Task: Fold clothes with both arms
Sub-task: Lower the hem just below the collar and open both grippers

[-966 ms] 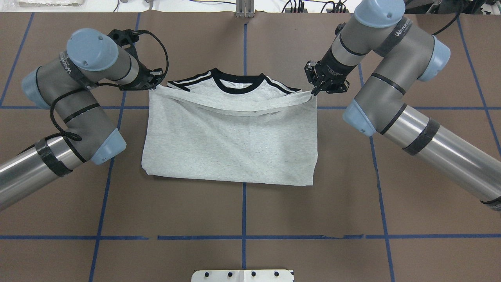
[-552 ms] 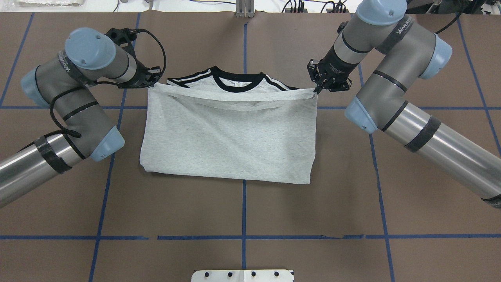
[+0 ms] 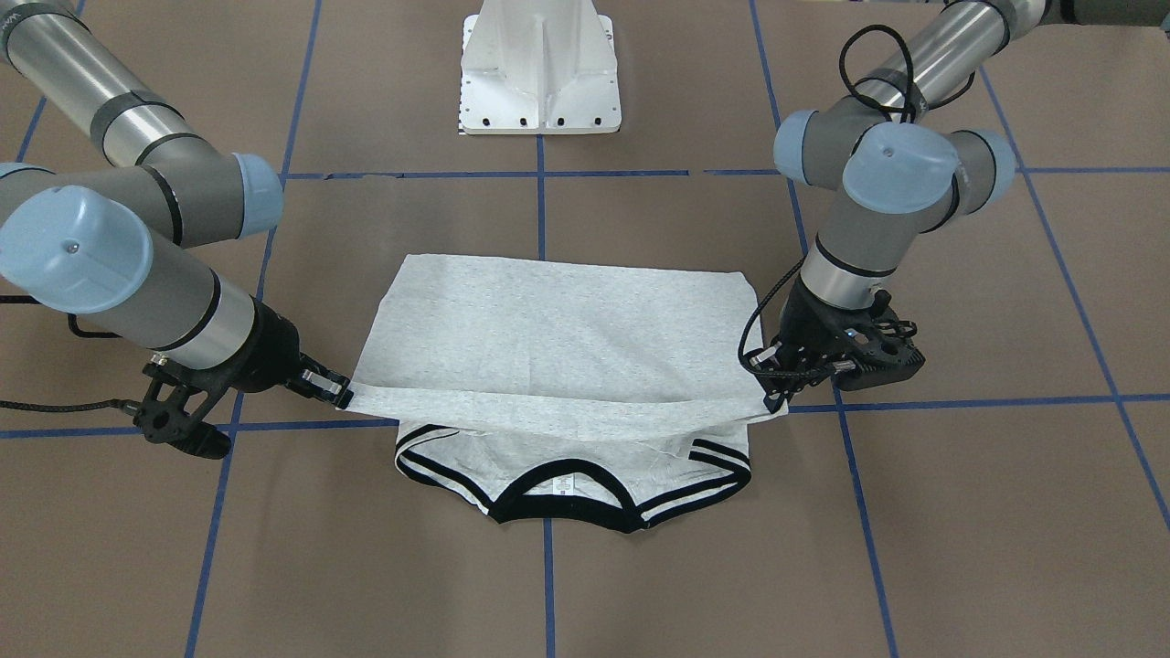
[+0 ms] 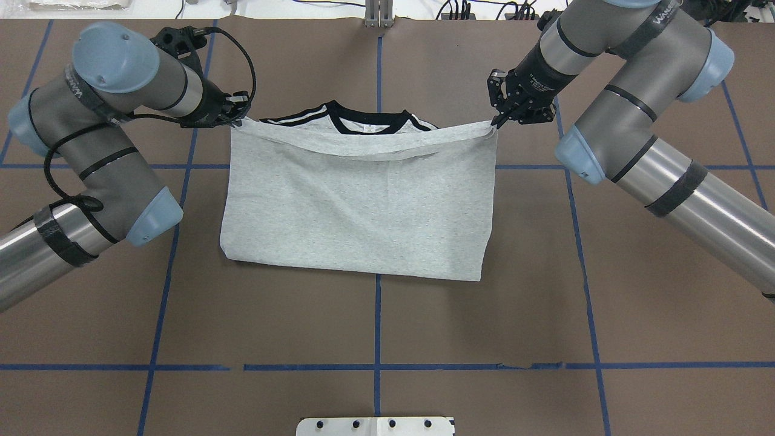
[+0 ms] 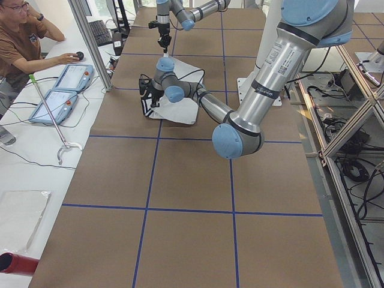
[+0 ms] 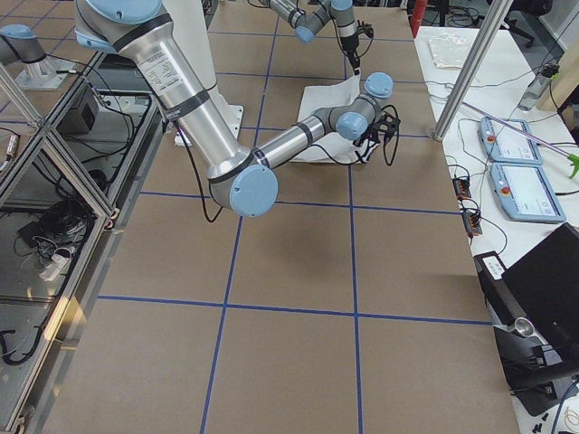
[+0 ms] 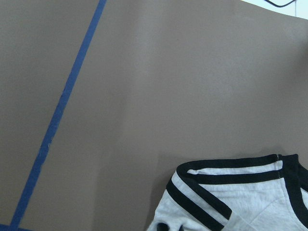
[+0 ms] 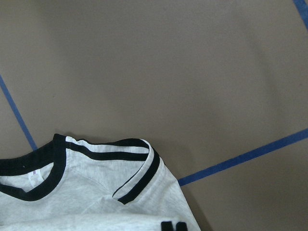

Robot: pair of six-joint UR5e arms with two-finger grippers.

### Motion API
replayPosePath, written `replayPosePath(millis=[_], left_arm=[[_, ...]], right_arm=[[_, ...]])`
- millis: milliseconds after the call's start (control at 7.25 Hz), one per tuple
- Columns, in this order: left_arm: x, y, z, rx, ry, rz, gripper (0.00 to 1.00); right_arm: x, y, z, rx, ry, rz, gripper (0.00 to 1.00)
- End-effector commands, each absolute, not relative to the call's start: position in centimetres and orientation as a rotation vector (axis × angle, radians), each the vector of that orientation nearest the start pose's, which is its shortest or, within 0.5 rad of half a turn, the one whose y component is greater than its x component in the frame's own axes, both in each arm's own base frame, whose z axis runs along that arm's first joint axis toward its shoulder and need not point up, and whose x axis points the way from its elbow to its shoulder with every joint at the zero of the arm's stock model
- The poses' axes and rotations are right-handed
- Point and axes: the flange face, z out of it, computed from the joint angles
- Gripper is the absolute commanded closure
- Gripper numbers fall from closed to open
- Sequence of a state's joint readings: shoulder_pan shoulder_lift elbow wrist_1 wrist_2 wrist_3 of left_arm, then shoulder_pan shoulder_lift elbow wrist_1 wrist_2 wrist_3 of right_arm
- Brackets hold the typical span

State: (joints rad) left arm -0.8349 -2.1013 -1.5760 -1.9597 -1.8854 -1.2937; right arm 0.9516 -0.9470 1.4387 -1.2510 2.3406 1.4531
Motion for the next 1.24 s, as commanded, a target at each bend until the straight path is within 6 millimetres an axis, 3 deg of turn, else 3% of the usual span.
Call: replayPosePath(millis=[0, 276, 828, 966, 1103], left_arm=[[38.5, -57.7, 30.8, 0.223, 0.92, -0.372, 1.0], [39.1, -58.3, 31.4, 0.215, 0.912, -0.377, 1.0], [39.4, -58.4, 30.6, 0.218, 0.923, -0.383, 1.0], [39.5, -58.3, 30.6, 0.215, 0.923, -0.386, 0.82], [40.1, -58.7, 30.7, 0.19, 0.924, -0.425, 0.3]], right_arm=[[-35.7, -62.0, 30.9, -0.239, -1.032, 0.448, 1.0], [-36.1, -62.0, 31.5, -0.242, -1.019, 0.454, 1.0], [-36.8, -61.8, 30.6, -0.238, -1.029, 0.435, 1.0], [-36.8, -61.8, 30.5, -0.24, -1.031, 0.433, 1.0], [-37.0, -61.6, 30.6, -0.24, -1.029, 0.432, 0.01]])
